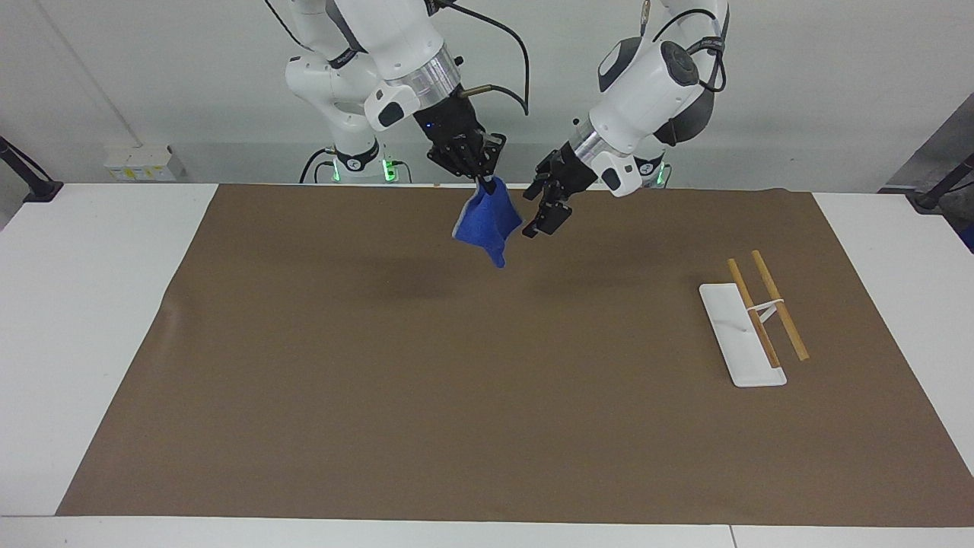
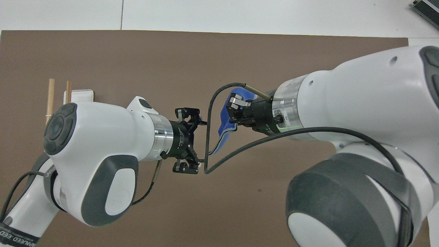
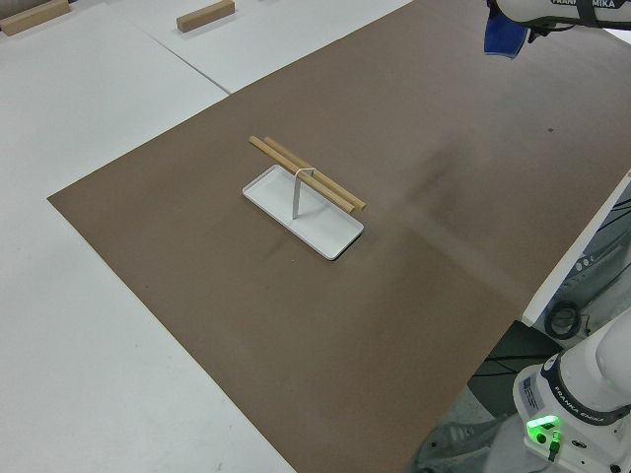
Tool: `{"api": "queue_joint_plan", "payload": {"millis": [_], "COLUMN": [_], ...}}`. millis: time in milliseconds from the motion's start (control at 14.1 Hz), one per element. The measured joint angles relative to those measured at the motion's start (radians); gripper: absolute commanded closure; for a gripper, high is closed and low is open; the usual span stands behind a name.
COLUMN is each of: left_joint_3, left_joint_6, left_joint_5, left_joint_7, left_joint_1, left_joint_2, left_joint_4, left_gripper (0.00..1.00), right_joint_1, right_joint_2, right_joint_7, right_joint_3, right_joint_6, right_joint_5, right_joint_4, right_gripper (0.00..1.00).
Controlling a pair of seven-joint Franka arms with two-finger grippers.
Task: Right arm passes towel to left arm to hang
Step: 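Close the left gripper on the towel below the right gripper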
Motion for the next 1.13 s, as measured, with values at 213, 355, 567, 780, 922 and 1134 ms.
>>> {"api": "queue_joint_plan", "payload": {"millis": [213,355,567,780,922,1134], "left_joint_3": [-0.001,-0.001,-0.002,-0.003,-0.003,-0.002], "left_joint_6": [0.046,0.058,0.114,0.217,0.281,0.355], "left_joint_5": [0.000,0.000,0.000,0.000,0.000,0.000], "left_joint_7": [-0.137,-0.223,-0.329,-0.422,-0.463,-0.500], "left_joint_1": [-0.023,-0.037,-0.059,-0.083,-0.090,-0.090], "left_joint_2": [-0.003,-0.009,-0.018,-0.026,-0.029,-0.033], "left_joint_4": [-0.015,-0.024,-0.052,-0.099,-0.121,-0.137], "left_gripper": [0.00,0.00,0.00,0.00,0.00,0.00], "right_joint_1": [0.000,0.000,0.000,0.000,0.000,0.000], "right_joint_2": [0.000,0.000,0.000,0.000,0.000,0.000], "right_joint_7": [0.000,0.000,0.000,0.000,0.000,0.000], "right_joint_3": [0.000,0.000,0.000,0.000,0.000,0.000], "right_joint_6": [0.000,0.000,0.000,0.000,0.000,0.000], "right_joint_5": [0.000,0.000,0.000,0.000,0.000,0.000], "right_joint_4": [-0.004,-0.005,-0.007,-0.007,-0.007,-0.007], "right_gripper": [1.00,1.00,1.00,1.00,1.00,1.00]}}
